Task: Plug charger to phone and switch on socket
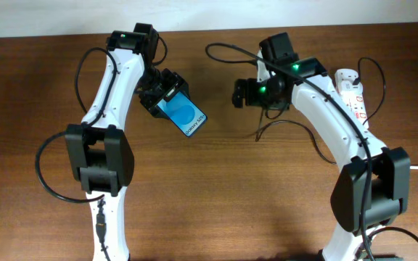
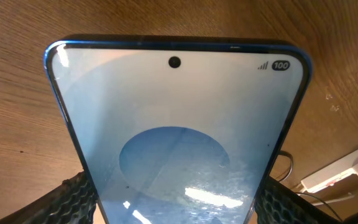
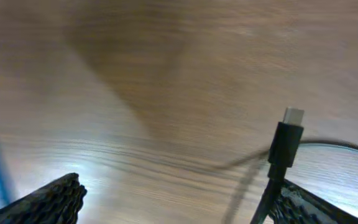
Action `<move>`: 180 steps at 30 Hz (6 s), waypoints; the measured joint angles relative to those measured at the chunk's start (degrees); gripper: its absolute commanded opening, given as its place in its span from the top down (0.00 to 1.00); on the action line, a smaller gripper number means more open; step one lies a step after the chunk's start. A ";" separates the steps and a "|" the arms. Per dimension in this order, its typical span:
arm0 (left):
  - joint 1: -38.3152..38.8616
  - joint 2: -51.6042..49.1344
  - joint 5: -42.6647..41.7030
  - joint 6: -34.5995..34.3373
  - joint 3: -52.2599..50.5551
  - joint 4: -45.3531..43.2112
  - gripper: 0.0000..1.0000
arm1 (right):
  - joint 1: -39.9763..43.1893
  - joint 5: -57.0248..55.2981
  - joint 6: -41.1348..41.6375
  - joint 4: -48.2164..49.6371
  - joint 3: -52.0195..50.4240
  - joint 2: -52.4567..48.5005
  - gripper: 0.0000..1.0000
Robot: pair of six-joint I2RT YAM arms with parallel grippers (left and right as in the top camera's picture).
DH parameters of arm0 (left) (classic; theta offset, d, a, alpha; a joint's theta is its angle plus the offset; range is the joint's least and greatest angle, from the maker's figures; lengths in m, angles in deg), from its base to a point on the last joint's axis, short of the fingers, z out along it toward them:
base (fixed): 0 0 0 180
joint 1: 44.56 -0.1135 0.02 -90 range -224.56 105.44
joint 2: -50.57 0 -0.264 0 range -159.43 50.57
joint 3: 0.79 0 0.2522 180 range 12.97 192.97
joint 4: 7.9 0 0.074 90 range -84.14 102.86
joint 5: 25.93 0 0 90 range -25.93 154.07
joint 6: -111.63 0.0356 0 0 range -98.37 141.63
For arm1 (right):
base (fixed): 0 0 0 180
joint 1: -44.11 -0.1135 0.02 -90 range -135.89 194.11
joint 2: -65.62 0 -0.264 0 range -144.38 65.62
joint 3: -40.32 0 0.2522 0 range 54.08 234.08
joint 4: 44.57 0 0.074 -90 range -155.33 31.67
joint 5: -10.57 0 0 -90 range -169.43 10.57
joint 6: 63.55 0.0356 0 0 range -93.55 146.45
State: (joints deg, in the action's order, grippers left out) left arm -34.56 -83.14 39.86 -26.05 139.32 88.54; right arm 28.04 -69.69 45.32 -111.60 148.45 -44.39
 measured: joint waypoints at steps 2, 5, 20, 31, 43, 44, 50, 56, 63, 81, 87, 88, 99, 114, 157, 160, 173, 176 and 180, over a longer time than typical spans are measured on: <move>0.00 0.00 -0.02 -0.15 0.00 0.00 1.00 | -0.26 -5.38 -0.11 -2.03 0.00 0.02 0.01; 0.00 0.00 0.00 -0.15 0.00 0.00 1.00 | -0.42 -11.61 -3.30 -3.58 0.00 0.02 0.01; 0.00 0.00 -2.95 -0.68 0.00 0.17 1.00 | -0.52 -8.79 -12.94 -7.34 0.02 0.02 0.00; -0.68 0.00 -8.94 -2.99 0.00 0.22 1.00 | -0.52 10.49 -11.98 -7.89 11.06 0.00 0.00; -0.81 0.00 -16.74 -17.25 0.00 0.22 1.00 | -1.81 15.87 2.27 -7.78 12.79 0.00 0.22; -0.81 0.00 -17.11 -18.56 0.00 0.22 1.00 | -2.84 15.54 3.43 -7.58 12.79 0.00 0.25; -0.74 0.00 -19.80 -21.16 0.00 0.22 1.00 | -6.64 12.00 8.20 -7.21 12.79 0.00 0.35; -0.72 0.00 -24.70 -21.64 0.00 0.22 1.00 | -7.23 9.33 10.82 -6.75 12.79 0.00 0.47; -0.66 0.00 -27.08 -23.87 0.00 0.52 1.00 | -7.28 8.55 12.00 -5.40 12.79 0.00 0.52; -0.37 0.00 -29.27 -28.06 0.00 -0.02 1.00 | -9.27 8.26 12.98 -4.07 12.79 -2.86 0.68; -0.37 0.00 -29.42 -28.94 0.00 -0.04 1.00 | -9.27 8.37 14.03 -3.34 12.79 -2.89 0.77; -0.37 0.00 -29.40 -29.09 0.00 -0.04 1.00 | -9.27 8.52 14.25 -3.23 12.79 -2.89 0.78; -0.17 0.00 -29.66 -29.79 0.00 -0.44 0.92 | -9.27 9.70 17.90 -2.64 13.31 -2.89 0.96; -0.17 0.66 -31.87 -27.69 0.00 -1.55 0.06 | -6.29 8.46 14.43 -6.67 13.20 -3.69 0.96; -1.95 0.76 -57.29 -15.52 0.04 -56.61 0.00 | -2.45 -2.19 54.62 23.96 5.92 7.69 0.96; -1.92 0.76 -57.22 -17.94 0.07 -56.83 0.00 | -2.16 -0.31 54.51 30.42 3.08 7.45 0.96; -3.72 0.76 -55.23 -19.89 0.04 -56.83 0.00 | 2.32 12.50 53.27 50.07 -11.30 7.39 0.96; -3.65 0.76 -54.47 -20.11 0.04 -56.81 0.00 | 1.73 12.90 53.96 57.51 -12.90 7.37 0.96; -3.65 0.76 -53.40 -20.15 0.04 -56.83 0.00 | 1.07 12.83 54.53 61.27 -12.90 7.37 0.96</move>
State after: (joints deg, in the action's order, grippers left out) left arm -38.21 -82.38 -13.53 -46.20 139.36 31.71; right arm 29.11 -56.86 99.86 -50.34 135.55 -37.03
